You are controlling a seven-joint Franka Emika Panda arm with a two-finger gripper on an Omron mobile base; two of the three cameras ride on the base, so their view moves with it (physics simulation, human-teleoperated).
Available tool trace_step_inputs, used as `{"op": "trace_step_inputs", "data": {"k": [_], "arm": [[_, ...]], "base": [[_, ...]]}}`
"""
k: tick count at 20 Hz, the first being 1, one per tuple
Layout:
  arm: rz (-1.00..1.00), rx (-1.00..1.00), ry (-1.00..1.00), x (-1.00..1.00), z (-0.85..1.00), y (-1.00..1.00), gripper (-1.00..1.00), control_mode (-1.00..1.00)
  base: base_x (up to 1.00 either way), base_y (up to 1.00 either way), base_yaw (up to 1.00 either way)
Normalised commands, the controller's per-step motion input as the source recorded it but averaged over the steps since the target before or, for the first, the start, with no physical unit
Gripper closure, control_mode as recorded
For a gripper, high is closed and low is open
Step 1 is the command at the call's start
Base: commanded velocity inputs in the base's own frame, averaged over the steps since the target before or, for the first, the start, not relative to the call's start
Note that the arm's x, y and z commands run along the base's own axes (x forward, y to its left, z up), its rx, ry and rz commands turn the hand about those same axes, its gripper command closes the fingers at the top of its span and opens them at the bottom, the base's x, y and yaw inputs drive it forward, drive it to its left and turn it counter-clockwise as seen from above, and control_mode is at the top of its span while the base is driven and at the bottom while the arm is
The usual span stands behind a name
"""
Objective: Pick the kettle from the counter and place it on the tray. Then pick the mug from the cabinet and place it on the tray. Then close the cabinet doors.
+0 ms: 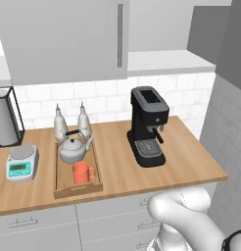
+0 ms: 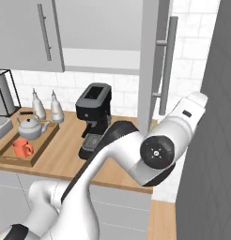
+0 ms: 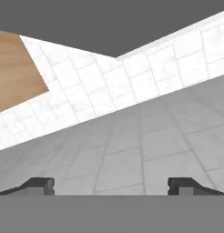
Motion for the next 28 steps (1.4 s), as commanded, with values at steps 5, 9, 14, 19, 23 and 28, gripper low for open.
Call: {"op": "trace_step_inputs", "data": {"k": [5,9,14,19,23,28], "arm": [[0.00,0.00,-0.09,0.33,-0.09,-0.21,-1.00,-1.00],[0.02,0.00,-0.09,0.05,0.10,0.11,-1.00,-1.00],[0.00,0.00,0.00,0.11,0.06,0.72,-1.00,-1.00],[0.01,0.00,0.01,0.33,0.18,0.77,-1.00,-1.00],[0.07,0.00,0.00,0.10,0.49,0.67,-1.00,-1.00],[0.20,0.00,0.07,0.16,0.64,0.71,-1.00,-1.00]], "base": [[0.00,0.00,0.00],[0.00,0.00,0.00],[0.00,0.00,0.00],[0.00,0.00,0.00],[0.00,0.00,0.00],[0.00,0.00,0.00]]}}
